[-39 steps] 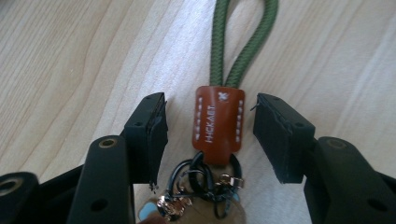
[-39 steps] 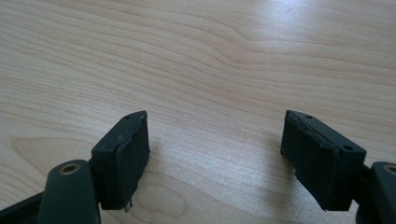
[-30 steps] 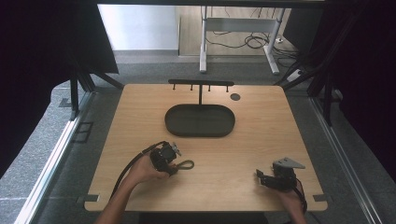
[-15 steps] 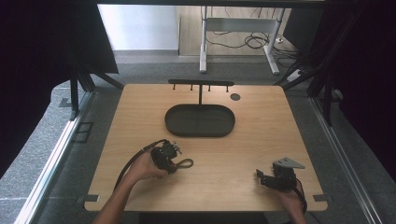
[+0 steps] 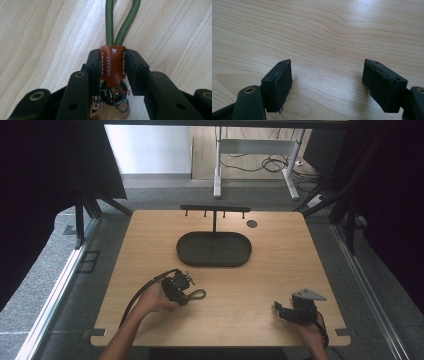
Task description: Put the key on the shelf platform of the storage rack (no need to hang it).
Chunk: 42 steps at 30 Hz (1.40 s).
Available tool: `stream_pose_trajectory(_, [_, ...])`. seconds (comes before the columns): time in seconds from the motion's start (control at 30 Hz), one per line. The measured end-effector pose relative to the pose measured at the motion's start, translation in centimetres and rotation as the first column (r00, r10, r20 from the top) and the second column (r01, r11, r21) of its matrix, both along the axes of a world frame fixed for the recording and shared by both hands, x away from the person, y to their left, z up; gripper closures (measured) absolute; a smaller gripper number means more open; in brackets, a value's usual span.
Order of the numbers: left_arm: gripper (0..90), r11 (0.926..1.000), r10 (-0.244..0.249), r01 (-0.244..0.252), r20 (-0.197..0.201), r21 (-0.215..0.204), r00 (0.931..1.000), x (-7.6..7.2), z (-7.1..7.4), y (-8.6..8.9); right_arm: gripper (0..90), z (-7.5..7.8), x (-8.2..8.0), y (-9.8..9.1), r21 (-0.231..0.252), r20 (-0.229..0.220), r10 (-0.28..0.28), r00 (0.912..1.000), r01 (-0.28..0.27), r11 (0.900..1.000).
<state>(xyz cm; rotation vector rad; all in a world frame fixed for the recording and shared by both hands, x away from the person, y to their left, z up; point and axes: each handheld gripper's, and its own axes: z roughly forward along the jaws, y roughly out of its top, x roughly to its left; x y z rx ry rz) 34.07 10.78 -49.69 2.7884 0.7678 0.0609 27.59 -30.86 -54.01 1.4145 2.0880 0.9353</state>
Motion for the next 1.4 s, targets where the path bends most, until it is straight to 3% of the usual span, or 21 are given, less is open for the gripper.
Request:
stream_pose_trajectory(0.1, [66.6,0.9999,-0.001,0.001,0.006,-0.01,1.0,-0.1,0.7,0.2,24.5,0.0,0.0,0.0,-0.003,0.001,0.001,1.0,-0.001,1.0])
stream_pose_trajectory(0.3, [66.6,0.9995,0.003,-0.002,0.04,-0.031,0.9992,-0.5,3.4,0.8,24.5,0.0,0.0,0.0,-0.005,-0.001,0.0,1.0,0.0,1.0])
stream_pose_trajectory(0.5, [66.6,0.9987,0.013,-0.01,0.058,-0.051,0.9983,-0.4,4.6,1.1,24.4,0.0,0.0,0.1,-0.007,-0.001,-0.001,1.0,0.001,1.0])
stream_pose_trajectory(1.0, [66.6,0.9961,0.023,-0.017,0.065,-0.087,0.9976,0.2,5.5,1.3,24.1,0.0,0.1,0.1,-0.009,-0.001,-0.002,1.0,0.002,1.0])
stream_pose_trajectory(1.4, [66.6,0.9935,0.033,-0.025,0.069,-0.111,0.9971,1.7,6.2,1.0,23.6,0.0,0.1,0.1,-0.012,0.003,0.002,1.0,-0.002,0.9999])
